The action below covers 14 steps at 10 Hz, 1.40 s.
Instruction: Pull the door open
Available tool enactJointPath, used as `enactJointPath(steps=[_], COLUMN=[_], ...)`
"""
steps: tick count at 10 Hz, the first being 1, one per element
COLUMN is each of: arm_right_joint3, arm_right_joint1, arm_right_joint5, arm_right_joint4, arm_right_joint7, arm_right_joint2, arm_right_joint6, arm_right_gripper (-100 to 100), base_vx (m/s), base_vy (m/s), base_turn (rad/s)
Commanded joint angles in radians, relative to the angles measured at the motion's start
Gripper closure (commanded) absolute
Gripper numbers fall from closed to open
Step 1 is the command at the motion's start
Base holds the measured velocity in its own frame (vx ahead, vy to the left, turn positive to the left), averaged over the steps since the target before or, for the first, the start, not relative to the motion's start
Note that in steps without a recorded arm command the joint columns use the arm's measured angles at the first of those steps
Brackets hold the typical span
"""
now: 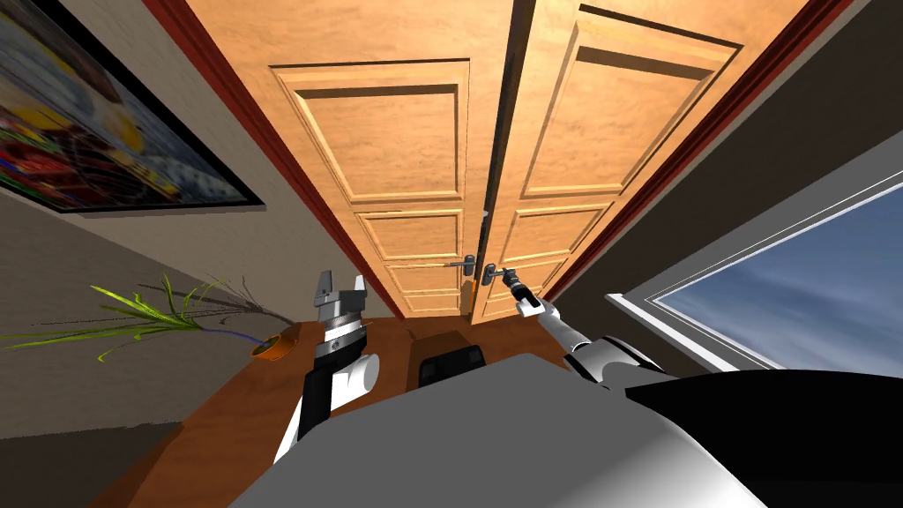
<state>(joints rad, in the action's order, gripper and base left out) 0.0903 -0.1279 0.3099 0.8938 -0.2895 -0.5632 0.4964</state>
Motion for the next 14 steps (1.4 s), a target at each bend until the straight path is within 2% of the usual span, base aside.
enactJointPath(steps=[1,3,4,6,7,8,10,11,13,14], arm_right_joint3=[0.026,0.068,0.068,0.102,0.085,0.108,0.138,0.147,0.18,0.18], arm_right_joint1=[0.001,0.005,0.005,0.006,0.009,0.026,0.049,0.056,0.081,0.081], arm_right_joint5=[-0.003,-0.01,-0.01,-0.016,-0.012,-0.011,-0.01,-0.009,-0.007,-0.007], arm_right_joint4=[0.009,0.039,0.039,0.062,0.05,0.066,0.086,0.092,0.114,0.114], arm_right_joint7=[-0.015,-0.032,-0.032,-0.045,-0.043,-0.062,-0.086,-0.093,-0.119,-0.119], arm_right_joint2=[-0.011,-0.011,-0.011,-0.008,-0.021,-0.041,-0.069,-0.077,-0.107,-0.107], arm_right_joint6=[0.013,0.023,0.023,0.029,0.021,0.041,0.071,0.079,0.112,0.112], arm_right_gripper=[100,100,100,100,100,100,100,100,100,100], base_vx=[-0.191,-0.193,-0.1,-0.085,-0.042,-0.136,-0.208,-0.182,-0.189,-0.126], base_vy=[-0.095,-0.105,-0.05,-0.055,-0.041,-0.049,-0.09,-0.109,-0.112,-0.063], base_turn=[0.071,0.112,0.029,0.053,0.017,0.096,0.136,0.1,0.115,0.031])
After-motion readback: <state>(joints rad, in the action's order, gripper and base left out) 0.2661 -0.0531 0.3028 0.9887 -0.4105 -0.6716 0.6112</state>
